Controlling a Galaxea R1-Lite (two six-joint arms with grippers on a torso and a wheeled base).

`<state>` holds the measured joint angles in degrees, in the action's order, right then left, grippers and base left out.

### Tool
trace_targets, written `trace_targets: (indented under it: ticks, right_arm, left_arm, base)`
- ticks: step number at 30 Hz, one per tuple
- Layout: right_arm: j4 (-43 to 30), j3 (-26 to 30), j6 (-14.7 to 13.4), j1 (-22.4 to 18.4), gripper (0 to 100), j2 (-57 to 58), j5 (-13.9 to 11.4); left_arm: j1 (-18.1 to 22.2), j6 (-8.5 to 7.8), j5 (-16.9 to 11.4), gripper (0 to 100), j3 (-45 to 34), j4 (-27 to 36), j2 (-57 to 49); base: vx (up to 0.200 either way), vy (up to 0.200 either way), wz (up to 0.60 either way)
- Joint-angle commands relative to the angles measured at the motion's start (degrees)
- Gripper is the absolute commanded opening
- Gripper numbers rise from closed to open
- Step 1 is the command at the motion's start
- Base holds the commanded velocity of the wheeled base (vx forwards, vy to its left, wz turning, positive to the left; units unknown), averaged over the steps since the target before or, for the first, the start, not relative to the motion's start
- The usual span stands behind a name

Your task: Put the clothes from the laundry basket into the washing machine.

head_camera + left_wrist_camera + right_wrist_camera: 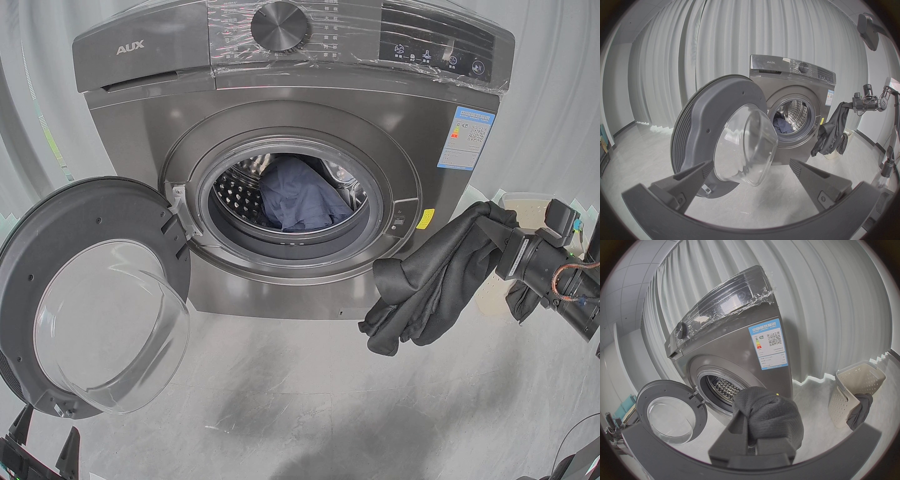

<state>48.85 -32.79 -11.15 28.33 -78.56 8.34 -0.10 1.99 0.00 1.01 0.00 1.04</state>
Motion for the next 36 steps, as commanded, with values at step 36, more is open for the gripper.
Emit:
trace_targets:
  ticks: [36]
  right_arm:
    - [17.0,-3.7,-0.1,18.3,0,-16.9,-1.7]
  left_arm:
    - [0.2,-5.68,-2.3,100,-1.0,-0.4,-1.0]
  base:
    - [0.000,0.000,0.00]
